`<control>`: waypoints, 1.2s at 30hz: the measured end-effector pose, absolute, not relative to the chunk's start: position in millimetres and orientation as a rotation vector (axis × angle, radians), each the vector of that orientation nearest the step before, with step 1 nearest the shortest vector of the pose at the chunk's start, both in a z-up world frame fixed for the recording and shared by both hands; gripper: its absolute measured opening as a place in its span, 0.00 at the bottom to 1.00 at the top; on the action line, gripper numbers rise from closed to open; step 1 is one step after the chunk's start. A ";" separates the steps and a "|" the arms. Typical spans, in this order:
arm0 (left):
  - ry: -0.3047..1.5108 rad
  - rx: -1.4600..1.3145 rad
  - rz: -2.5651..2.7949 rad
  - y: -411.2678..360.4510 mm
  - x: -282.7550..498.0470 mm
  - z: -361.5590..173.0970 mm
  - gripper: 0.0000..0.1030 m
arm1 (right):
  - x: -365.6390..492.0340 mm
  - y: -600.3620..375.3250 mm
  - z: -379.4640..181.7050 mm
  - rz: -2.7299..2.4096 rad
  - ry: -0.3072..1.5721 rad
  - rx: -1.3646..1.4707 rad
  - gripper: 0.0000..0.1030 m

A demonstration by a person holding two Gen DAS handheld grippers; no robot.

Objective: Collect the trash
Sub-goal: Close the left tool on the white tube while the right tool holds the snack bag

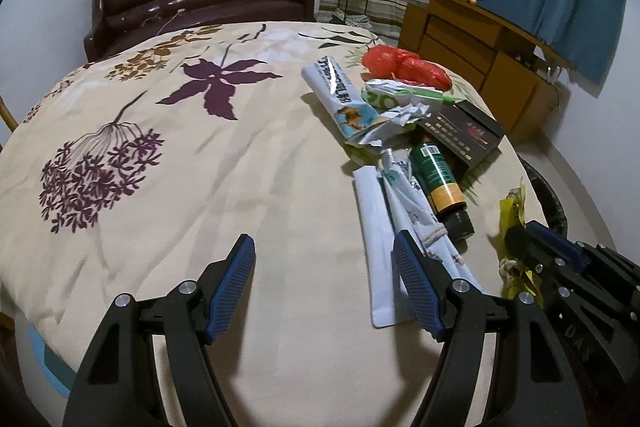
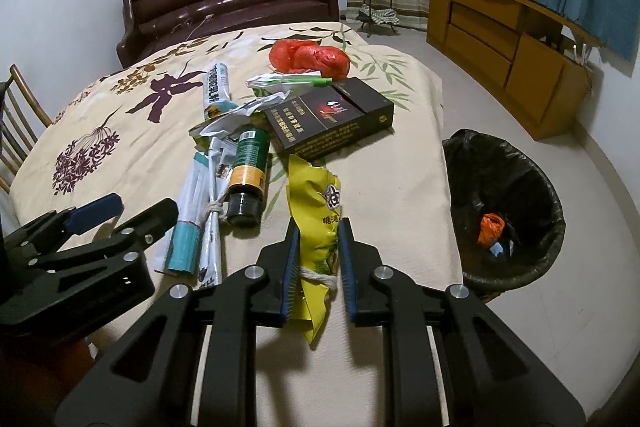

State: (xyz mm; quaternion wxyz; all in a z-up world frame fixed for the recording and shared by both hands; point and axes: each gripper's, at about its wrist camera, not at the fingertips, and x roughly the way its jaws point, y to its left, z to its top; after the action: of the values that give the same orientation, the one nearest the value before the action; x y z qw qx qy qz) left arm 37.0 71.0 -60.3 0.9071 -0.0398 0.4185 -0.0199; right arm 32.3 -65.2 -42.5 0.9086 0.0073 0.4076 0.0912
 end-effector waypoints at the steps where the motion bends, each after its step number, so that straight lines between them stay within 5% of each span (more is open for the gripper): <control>1: 0.866 -0.076 -0.041 69.2 38.3 -61.3 0.68 | 32.5 -65.5 -42.8 0.190 0.841 0.016 0.18; 16: 0.862 -0.030 -0.029 63.6 41.3 -65.0 0.66 | 33.3 -66.1 -43.8 0.197 0.846 0.024 0.18; 24: 0.831 0.003 -0.058 60.3 36.9 -64.0 0.23 | 33.5 -66.1 -43.9 0.197 0.845 0.022 0.18; 36: 0.823 -0.075 -0.105 77.3 32.7 -61.6 0.12 | 33.5 -65.6 -43.6 0.195 0.838 0.017 0.18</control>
State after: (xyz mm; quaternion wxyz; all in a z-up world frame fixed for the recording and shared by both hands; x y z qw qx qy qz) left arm 32.7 77.3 -61.6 0.9146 -0.0366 0.3995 -0.0511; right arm 33.5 -65.6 -43.6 0.9089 0.0084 0.4060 0.0947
